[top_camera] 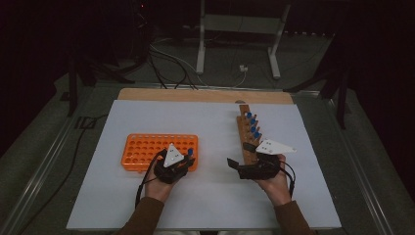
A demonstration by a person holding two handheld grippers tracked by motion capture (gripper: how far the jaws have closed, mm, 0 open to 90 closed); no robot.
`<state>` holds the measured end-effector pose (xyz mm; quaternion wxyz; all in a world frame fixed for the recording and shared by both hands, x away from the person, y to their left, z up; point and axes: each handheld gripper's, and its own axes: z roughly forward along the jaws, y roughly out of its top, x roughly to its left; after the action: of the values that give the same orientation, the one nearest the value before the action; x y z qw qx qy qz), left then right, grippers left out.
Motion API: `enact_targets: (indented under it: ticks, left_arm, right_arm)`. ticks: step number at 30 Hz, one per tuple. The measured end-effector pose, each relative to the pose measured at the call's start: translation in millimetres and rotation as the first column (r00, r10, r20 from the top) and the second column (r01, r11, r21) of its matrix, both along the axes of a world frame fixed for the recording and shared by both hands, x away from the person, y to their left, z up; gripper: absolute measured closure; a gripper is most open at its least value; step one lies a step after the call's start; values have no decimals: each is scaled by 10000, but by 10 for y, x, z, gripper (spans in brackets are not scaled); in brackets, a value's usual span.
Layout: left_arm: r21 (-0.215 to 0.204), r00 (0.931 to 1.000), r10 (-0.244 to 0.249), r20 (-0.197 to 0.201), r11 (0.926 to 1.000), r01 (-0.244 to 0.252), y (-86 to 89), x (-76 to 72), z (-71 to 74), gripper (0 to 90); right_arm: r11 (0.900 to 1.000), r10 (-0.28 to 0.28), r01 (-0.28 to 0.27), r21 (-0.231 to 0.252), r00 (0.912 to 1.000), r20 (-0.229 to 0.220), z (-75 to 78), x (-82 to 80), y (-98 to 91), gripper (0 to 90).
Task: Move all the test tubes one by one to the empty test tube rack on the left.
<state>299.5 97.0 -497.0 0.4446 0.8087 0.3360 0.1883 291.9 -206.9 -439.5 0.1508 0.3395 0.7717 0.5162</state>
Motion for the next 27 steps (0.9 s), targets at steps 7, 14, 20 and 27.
enact_targets:
  ticks: [7, 14, 20, 27]
  left_arm:
    - [-30, 10000, 2, -3, 10000, -2, 4, 0, -3, 778]
    - [-503, 9996, -166, -213, 9986, 155, 43, 13, -5, 626]
    - [-953, 9999, 85, -112, 9954, -95, 147, 3, 63, 565]
    - [-1380, 9997, 190, -170, 9902, -212, 307, 7, 169, 444]
  right_arm:
    - [10000, -3, 3, 35, 10000, 8, 3, -4, -4, 157]
    - [10000, -7, 6, 82, 10000, 11, -1, -1, -9, 157]
    - [9999, -38, 38, 127, 10000, -3, -12, -4, -14, 157]
    - [9998, -92, 91, 193, 9999, 43, -11, -9, -20, 156]
